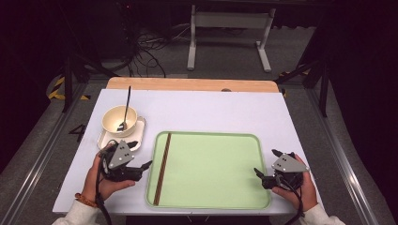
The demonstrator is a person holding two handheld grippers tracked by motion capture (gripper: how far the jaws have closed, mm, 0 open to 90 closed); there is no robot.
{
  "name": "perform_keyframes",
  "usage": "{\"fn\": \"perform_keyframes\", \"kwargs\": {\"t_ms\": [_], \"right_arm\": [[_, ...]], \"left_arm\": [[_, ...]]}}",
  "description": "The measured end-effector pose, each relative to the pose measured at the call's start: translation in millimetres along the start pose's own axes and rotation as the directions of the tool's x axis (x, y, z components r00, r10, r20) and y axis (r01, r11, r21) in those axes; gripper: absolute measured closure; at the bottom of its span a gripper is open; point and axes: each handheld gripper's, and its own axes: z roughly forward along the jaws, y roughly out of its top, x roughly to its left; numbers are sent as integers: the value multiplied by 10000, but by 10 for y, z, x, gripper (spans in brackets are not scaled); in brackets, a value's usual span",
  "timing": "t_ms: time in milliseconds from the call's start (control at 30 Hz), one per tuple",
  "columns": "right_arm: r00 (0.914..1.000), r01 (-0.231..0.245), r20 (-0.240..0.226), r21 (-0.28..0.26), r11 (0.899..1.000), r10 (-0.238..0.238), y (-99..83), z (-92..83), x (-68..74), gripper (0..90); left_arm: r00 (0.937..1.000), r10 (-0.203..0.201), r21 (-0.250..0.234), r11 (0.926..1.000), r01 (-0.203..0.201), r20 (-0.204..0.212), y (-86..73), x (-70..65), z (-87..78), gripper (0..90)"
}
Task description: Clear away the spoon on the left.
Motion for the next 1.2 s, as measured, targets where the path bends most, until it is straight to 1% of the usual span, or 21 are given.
{"fn": "perform_keyframes", "kwargs": {"t_ms": [33,133,267,333,433,467,533,567,633,667,700,733,767,800,900,967,1000,1067,1100,1133,1200], "right_arm": [[10000,-15,-16,-12,10000,15,1,5,-4,109],[10000,58,0,-56,10000,-58,9,-3,11,109],[10000,58,16,-94,9999,-58,-6,-45,40,109],[10000,63,60,-102,9999,-62,-26,-69,34,109],[9998,-118,174,-160,9998,121,-40,-93,9,110],[9996,-176,211,-175,9997,180,-40,-100,7,110],[9995,-174,253,-221,9996,180,-39,-106,13,110],[9996,-148,225,-208,9997,153,-40,-104,17,110],[9998,-106,190,-139,9998,109,-40,-89,25,110],[9998,-79,154,-118,9999,81,-38,-77,30,110],[9998,-79,154,-118,9999,81,-38,-77,30,110],[9999,-78,151,-83,9999,79,-39,-71,35,110],[9999,-58,123,-35,10000,58,-41,-64,37,110],[9999,-47,116,-37,10000,47,-43,-61,36,110],[9998,-129,141,-48,9999,130,-50,-68,35,110],[9998,-99,159,-12,10000,99,-57,-70,25,110],[9998,-129,159,13,9999,129,-62,-67,24,111],[9998,-102,164,80,9999,101,-62,-65,32,112],[9999,-74,155,87,9999,73,-59,-64,37,112],[9999,-31,153,87,10000,29,-56,-63,40,112],[9998,12,179,68,10000,-13,-49,-61,46,112]], "left_arm": [[9997,-106,-52,9999,105,-199,-17,53,-20,207],[9977,-369,-139,9992,362,-565,-57,167,-71,202],[9959,-652,-141,9978,644,-628,-66,321,-111,203],[9955,-662,-114,9978,656,-674,-50,395,-116,203],[9946,-703,-83,9975,698,-768,-34,502,-124,205],[9934,-727,-127,9973,718,-891,-34,547,-123,210],[9872,-940,-147,9956,929,-1289,-43,630,-105,226],[9842,-1063,-17,9942,1072,-1415,-52,678,-78,238],[9821,-1037,297,9935,1096,-1569,-57,738,-33,254],[9794,-1238,347,9908,1309,-1595,-62,806,9,256],[9794,-1238,347,9908,1309,-1595,-62,806,9,260],[9773,-1455,235,9883,1508,-1538,-66,858,35,260],[9768,-1523,244,9872,1576,-1505,-66,890,55,280],[9763,-1548,327,9863,1615,-1512,-66,907,73,290],[9791,-1257,804,9869,1399,-1600,-49,967,143,367],[9792,-1306,949,9847,1464,-1552,-10,1029,184,367],[9779,-1385,941,9835,1544,-1569,10,1056,205,366],[9757,-1640,1071,9778,1803,-1455,53,1141,256,368],[9716,-1849,1051,9739,2013,-1475,63,1179,285,371],[9697,-1952,1208,9695,2134,-1467,73,1225,319,376],[9605,-2286,1532,9553,2527,-1590,76,1300,399,391]]}}
